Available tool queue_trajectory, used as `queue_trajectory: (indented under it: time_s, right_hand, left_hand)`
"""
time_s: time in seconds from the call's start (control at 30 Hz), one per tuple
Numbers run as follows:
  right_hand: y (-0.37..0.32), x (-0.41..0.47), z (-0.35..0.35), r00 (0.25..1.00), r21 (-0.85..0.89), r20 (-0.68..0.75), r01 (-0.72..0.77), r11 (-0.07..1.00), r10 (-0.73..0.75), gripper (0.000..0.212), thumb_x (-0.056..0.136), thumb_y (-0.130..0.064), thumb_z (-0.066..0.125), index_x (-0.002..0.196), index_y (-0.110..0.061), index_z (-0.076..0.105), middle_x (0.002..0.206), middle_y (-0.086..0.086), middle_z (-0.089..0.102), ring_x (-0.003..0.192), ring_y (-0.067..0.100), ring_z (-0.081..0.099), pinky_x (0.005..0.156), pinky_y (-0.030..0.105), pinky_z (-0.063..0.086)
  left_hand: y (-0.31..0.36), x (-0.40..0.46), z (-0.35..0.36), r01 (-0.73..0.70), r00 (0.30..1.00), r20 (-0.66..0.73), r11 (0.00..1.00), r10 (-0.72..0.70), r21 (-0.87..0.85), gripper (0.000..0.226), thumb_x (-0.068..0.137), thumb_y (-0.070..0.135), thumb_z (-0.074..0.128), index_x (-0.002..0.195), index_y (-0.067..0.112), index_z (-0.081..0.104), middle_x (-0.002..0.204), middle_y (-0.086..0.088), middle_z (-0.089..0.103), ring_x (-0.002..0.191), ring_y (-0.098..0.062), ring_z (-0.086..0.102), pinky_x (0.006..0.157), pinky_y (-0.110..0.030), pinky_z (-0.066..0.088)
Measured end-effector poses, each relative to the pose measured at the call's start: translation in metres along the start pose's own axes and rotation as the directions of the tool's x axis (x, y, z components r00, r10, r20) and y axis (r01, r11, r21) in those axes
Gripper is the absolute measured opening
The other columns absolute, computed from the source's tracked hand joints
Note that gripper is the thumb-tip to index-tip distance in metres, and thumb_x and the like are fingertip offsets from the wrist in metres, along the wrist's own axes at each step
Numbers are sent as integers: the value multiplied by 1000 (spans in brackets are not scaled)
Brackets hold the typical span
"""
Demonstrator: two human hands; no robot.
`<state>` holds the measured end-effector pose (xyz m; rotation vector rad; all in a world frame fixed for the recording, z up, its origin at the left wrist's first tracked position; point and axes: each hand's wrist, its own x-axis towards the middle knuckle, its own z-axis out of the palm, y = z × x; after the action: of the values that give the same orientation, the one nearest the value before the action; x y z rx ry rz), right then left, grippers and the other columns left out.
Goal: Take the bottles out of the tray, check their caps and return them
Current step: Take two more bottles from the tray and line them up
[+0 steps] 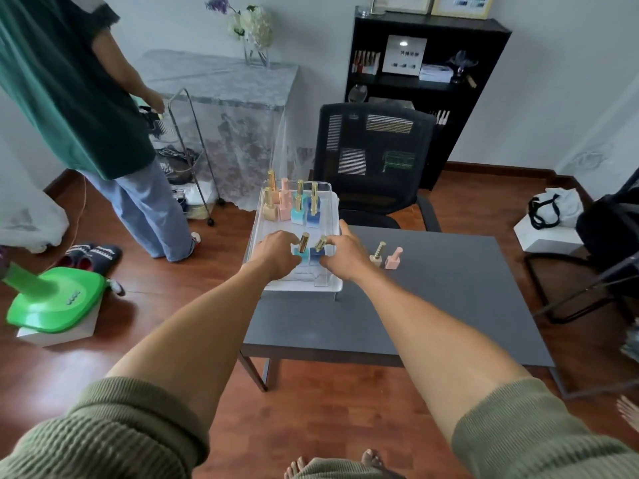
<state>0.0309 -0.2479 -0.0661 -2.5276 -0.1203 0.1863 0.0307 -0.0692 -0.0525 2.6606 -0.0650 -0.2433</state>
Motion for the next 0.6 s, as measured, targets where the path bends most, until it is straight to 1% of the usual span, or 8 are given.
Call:
queue_trajectory:
  time_s: [0.07, 0.13, 0.17, 0.3, 0.4, 0.43, 0.5, 0.6]
  right_hand:
    - [-1, 4, 2, 1000, 11, 6, 1, 1000, -1, 39, 87, -21, 83, 125, -15, 74, 156, -1, 39, 131, 29, 52, 95, 34, 51]
    - [-2, 7, 5, 1000, -4, 4, -8, 1000, 8, 34, 87, -22, 84, 120, -16, 76, 158, 0, 38, 130, 28, 52, 89, 29, 45]
    - [-2, 9, 6, 1000, -14, 0, -13, 1000, 13, 31, 88, -22, 84, 117, -16, 77, 160, 1, 37, 131, 29, 51, 88, 29, 44]
    - [0, 11, 7, 1000, -7, -4, -6, 1000, 6, 28, 89, -25, 84, 114, -15, 78, 157, -1, 41, 130, 27, 52, 91, 33, 52]
    - [-2, 10, 6, 1000, -5, -8, 1, 1000, -1, 25, 89, -26, 83, 111, -14, 79, 160, 0, 39, 131, 27, 52, 89, 30, 48]
    - [-2, 10, 5, 1000, -1, -16, 3, 1000, -3, 24, 89, -26, 83, 110, -14, 79, 161, 0, 38, 133, 28, 51, 90, 30, 48]
    - [-3, 10, 1, 1000, 44, -27, 4, 999, -3, 23, 89, -26, 83, 107, -13, 79, 163, 0, 37, 138, 29, 48, 97, 34, 49]
    - [-7, 9, -9, 998, 113, -58, 8, 994, -2, 17, 90, -28, 81, 101, -14, 78, 166, 4, 34, 147, 33, 40, 103, 37, 42]
  left_hand:
    - [1, 3, 1, 8, 1000, 5, 1000, -8, -19, 43, 90, 23, 75, 130, 14, 64, 137, -7, 61, 120, -27, 57, 101, -39, 47]
    - [2, 5, 2, 11, 1000, 10, 1000, -11, -29, 40, 89, 23, 77, 126, 14, 66, 133, -8, 62, 115, -27, 58, 95, -36, 47]
    - [2, 6, 2, 12, 1000, 12, 999, -11, -35, 40, 89, 23, 77, 125, 13, 66, 133, -8, 62, 114, -26, 58, 93, -35, 47]
    - [1, 8, 1, 16, 1000, 22, 999, -15, -47, 41, 88, 23, 78, 126, 12, 65, 135, -8, 60, 118, -26, 56, 96, -35, 45]
    - [0, 8, -3, 15, 1000, 24, 999, -14, -53, 42, 88, 23, 78, 127, 12, 65, 137, -8, 59, 121, -26, 55, 99, -35, 44]
    - [0, 8, -5, 9, 1000, 21, 998, -8, -56, 43, 88, 23, 78, 127, 12, 64, 138, -8, 59, 121, -27, 56, 98, -34, 44]
    - [1, 7, -12, -6, 1000, 11, 998, 7, -65, 43, 88, 23, 79, 127, 11, 65, 137, -9, 60, 119, -27, 57, 92, -30, 43]
    - [5, 5, -24, -32, 999, -18, 998, 31, -60, 43, 88, 24, 79, 126, 11, 65, 134, -9, 62, 102, -22, 57, 81, -27, 42]
